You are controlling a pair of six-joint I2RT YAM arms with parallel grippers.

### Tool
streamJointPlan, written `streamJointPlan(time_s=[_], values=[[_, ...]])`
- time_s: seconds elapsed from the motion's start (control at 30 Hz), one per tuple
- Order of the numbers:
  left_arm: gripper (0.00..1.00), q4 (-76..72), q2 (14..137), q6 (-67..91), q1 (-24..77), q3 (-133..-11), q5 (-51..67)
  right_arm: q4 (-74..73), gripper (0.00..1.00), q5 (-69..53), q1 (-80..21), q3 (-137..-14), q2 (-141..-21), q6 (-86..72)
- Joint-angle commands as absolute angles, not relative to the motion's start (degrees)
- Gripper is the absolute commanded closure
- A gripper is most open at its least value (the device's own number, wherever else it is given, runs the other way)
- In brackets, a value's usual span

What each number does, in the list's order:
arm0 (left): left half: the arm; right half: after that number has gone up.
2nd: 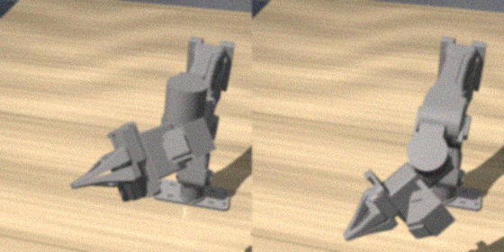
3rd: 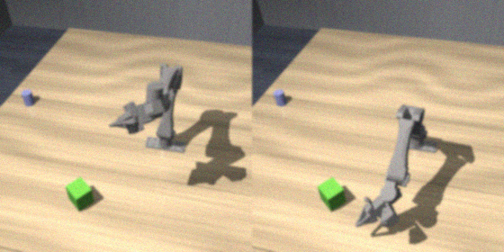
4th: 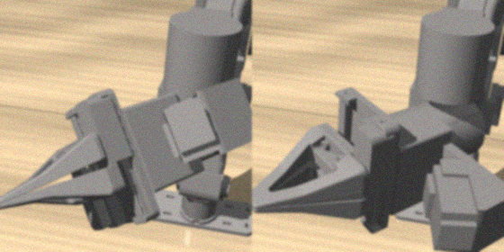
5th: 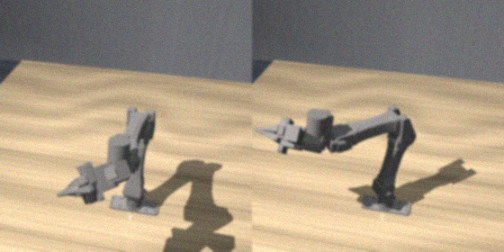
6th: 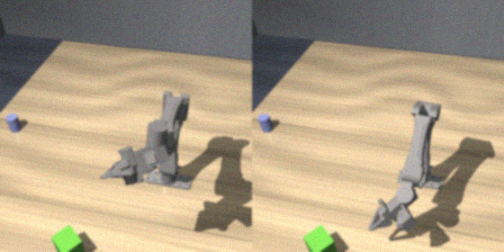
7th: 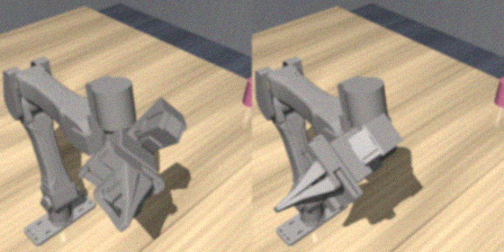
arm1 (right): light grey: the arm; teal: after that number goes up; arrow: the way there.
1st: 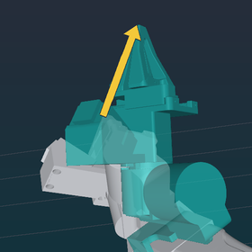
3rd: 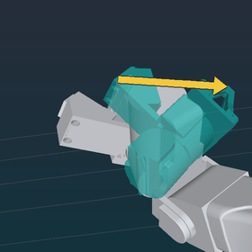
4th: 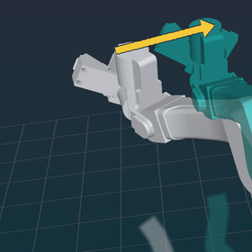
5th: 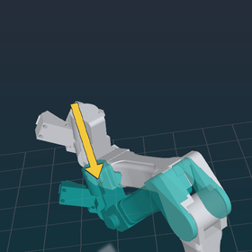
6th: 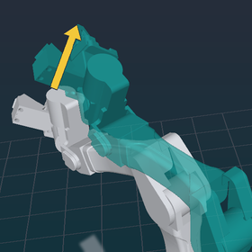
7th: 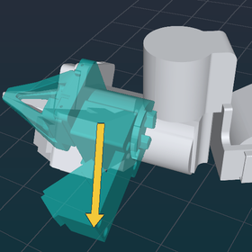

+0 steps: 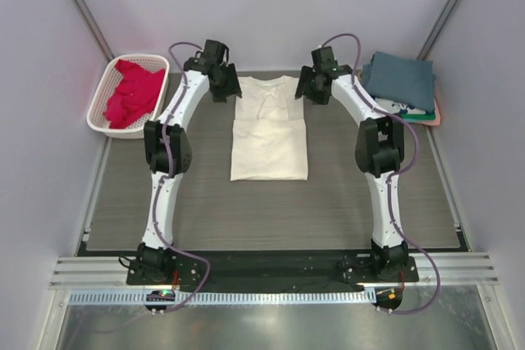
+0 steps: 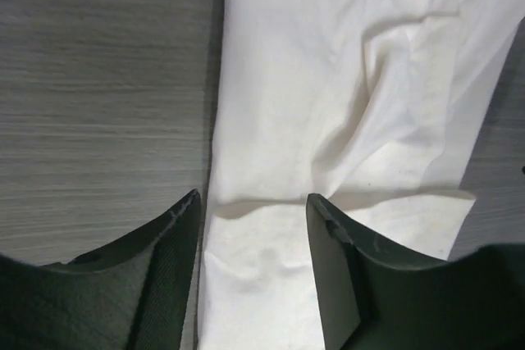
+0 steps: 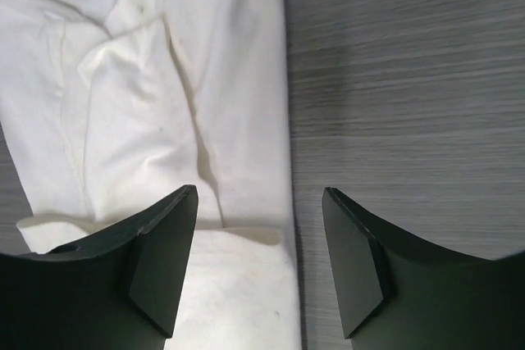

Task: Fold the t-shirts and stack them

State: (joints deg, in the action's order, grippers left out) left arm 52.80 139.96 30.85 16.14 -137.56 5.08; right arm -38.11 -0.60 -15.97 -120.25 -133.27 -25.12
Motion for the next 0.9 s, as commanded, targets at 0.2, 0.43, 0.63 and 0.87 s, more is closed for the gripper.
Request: streamJointPlan(time_s=[0.2,0.43,0.63,0.87], values=[[0.41,46.86,115.63,32.6,13.8,-110.61,9.75,-35.35,0.31,-5.61,-14.24,-94.7,-108.92,-26.45],[0.42,31.22,98.38,37.08,15.9,-74.14,14.85,-21.46,0.31,-21.96,-15.2,-59.2,-91.77,-31.29],[0.42,23.75,91.95,41.13,18.54,-60.5,14.85,-16.01,0.33,-24.34,-16.26,-50.72,-90.0,-32.6],[0.42,17.5,91.32,43.5,20.3,-51.86,14.85,-10.02,0.38,-24.87,-17.49,-46.94,-94.13,-34.36]])
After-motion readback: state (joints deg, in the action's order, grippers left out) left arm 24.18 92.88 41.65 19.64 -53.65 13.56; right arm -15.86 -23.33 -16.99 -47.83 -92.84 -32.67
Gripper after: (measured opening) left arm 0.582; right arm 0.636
